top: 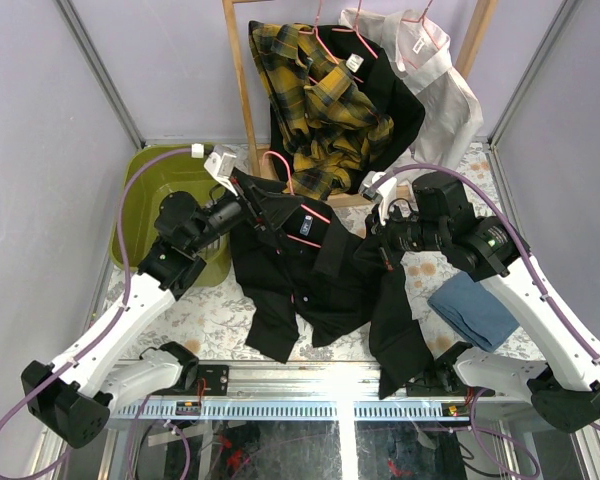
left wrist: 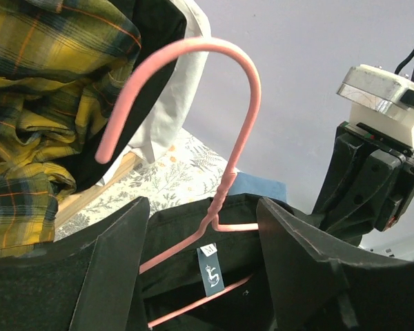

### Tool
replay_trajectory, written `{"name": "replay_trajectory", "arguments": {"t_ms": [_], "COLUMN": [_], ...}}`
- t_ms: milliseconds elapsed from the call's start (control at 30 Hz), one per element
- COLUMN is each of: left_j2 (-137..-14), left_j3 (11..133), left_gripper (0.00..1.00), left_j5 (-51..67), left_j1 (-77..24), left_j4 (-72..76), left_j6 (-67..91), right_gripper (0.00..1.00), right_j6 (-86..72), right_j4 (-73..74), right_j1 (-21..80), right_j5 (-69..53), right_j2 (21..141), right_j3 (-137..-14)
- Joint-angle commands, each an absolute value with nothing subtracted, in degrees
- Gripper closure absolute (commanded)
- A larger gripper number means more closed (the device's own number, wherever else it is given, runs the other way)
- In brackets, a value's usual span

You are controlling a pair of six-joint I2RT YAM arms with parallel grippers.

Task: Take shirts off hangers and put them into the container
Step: Pick up the hanger from the clothesline.

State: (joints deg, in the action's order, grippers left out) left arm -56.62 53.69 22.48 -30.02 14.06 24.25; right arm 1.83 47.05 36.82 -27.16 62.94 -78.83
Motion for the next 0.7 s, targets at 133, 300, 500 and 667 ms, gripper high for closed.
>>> {"name": "replay_trajectory", "arguments": {"t_ms": [133, 300, 500, 667], "left_j2": [-55.5, -54.4, -55.5, -56.5], "left_j3": [52.0, 49.6, 49.6, 48.6], "left_gripper": [0.45, 0.55, 0.61, 0.66], "left_j5": [21.7, 20.6, 21.0, 21.3], "left_j1": [-31.7, -31.7, -31.7, -31.8], "left_j4": [21.5, 25.3, 25.3, 29.0], "left_j6": [24.1, 26.7, 27.6, 30.5], "right_gripper": [1.0, 1.0, 1.0, 1.0], "right_j6": [1.3, 1.8, 2.2, 3.8], "right_j4": [44.3, 45.3, 45.1, 46.9], "right_j1": [37.2, 37.2, 37.2, 37.2], "right_j5": [-29.7, -30.3, -32.0, -33.2], "right_j2": [62.7, 62.9, 62.7, 63.1], "right_j3": [-78.8, -78.8, -78.6, -79.1]}}
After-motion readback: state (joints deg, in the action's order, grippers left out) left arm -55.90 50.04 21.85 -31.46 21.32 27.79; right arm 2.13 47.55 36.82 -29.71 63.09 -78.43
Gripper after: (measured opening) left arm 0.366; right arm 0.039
